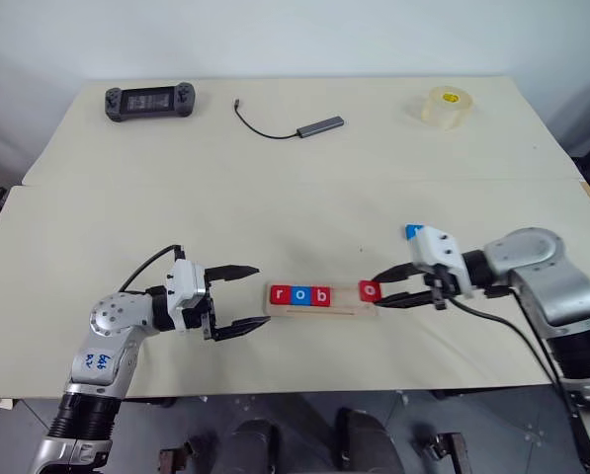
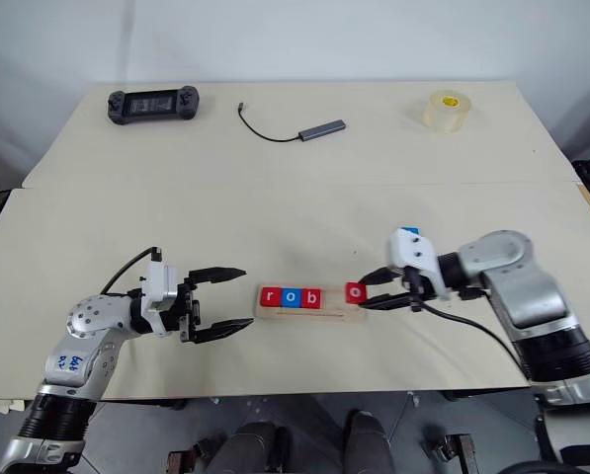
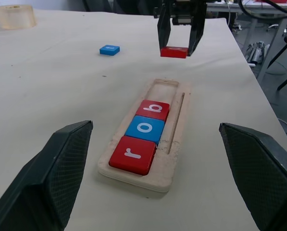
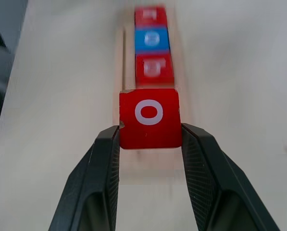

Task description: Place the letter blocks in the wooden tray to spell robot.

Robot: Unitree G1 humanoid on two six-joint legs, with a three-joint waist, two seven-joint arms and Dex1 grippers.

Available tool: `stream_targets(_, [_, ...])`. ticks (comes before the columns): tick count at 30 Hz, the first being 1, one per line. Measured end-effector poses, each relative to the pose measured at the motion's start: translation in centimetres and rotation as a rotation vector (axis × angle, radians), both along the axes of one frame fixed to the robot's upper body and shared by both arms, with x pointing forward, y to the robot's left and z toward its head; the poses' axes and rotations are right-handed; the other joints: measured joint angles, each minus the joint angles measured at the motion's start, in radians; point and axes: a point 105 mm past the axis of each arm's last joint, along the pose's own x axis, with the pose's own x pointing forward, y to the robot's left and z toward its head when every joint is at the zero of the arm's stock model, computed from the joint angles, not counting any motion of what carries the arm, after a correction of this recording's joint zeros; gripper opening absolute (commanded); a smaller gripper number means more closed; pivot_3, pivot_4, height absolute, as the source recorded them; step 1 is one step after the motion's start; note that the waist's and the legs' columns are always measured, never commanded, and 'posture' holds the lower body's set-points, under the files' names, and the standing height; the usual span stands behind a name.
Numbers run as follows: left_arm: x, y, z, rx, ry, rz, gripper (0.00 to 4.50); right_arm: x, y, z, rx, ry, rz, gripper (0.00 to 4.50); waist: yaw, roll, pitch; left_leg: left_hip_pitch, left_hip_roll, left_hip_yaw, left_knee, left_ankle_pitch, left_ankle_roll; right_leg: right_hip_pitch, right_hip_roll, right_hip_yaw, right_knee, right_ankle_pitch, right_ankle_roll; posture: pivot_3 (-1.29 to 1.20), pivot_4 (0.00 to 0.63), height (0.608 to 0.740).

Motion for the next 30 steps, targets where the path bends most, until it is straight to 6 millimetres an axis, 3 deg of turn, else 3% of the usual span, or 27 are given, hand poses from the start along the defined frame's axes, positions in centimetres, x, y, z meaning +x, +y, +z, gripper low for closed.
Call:
stream_targets(5, [-0.3,0.2,-0.6,-0.004,0.021,0.021,4.50,0.4,1.6,-1.9,-0.039,0.024,-0.038,1.45,0.006,0.000,0.000,0.000,-0.001,-0.001,0.000,0.000,0.000,0.000,0.000,0.000,0.000,0.000,0.000,0.00,0.150,0.740])
stream_targets(11, [-0.4,0.0,-0.2,-0.006,0.001,0.025,4.50,0.7,2.1,-2.2,-0.045,0.027,-0.075,1.45,0.002,0.000,0.000,-0.001,-0.001,0.000,0.000,0.000,0.000,0.000,0.000,0.000,0.000,0.000,0.000,0.00,0.150,0.740])
stream_targets(19, [-0.4,0.1,-0.4,-0.009,0.006,0.039,4.50,0.7,2.0,-2.3,-0.063,0.024,-0.074,4.29,0.001,0.000,0.000,-0.001,-0.001,0.000,0.000,0.000,0.000,0.000,0.000,0.000,0.000,0.000,0.000,0.00,0.150,0.740])
stream_targets(20, [-0.4,0.1,-0.4,-0.009,0.005,0.040,4.50,0.7,2.0,-2.3,-0.064,0.025,-0.072,4.47,0.001,0.000,0.000,-0.001,-0.001,0.000,0.000,0.000,0.000,0.000,0.000,0.000,0.000,0.000,0.000,0.00,0.150,0.740])
stream_targets(26, [-0.4,0.1,-0.3,-0.009,0.005,0.041,4.50,0.5,1.8,-1.4,-0.041,0.020,-0.074,4.47,0.000,0.000,0.000,-0.001,-0.001,0.000,0.000,0.000,0.000,-0.001,0.000,0.000,0.000,0.000,0.000,0.00,0.150,0.740])
stream_targets(30, [-0.3,0.0,-0.2,-0.011,0.001,0.038,4.50,0.0,2.8,-0.1,0.021,0.017,-0.050,3.12,0.000,0.000,0.000,-0.001,-0.001,0.000,0.000,0.000,0.000,-0.001,0.000,0.000,0.000,0.000,0.000,0.00,0.150,0.740])
